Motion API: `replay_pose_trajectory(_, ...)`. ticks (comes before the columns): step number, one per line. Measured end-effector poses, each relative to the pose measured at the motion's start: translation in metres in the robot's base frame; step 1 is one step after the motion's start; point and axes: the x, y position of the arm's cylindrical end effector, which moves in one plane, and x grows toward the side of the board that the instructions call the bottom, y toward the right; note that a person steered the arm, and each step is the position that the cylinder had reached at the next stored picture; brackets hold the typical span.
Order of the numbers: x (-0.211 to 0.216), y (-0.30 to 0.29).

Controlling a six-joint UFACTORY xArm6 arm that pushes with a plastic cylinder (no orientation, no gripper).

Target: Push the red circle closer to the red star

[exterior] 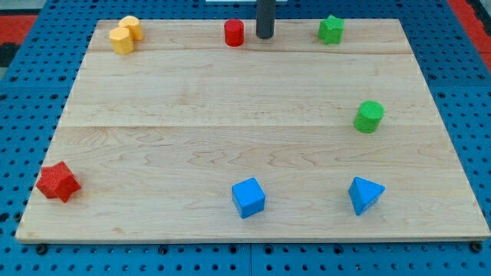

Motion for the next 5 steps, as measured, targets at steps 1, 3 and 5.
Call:
replay_pose_trajectory(1, -0.007, -0.026)
replay_pose_trajectory(3, 0.079, -0.158)
replay_pose_trajectory(5, 0.050, -0.137)
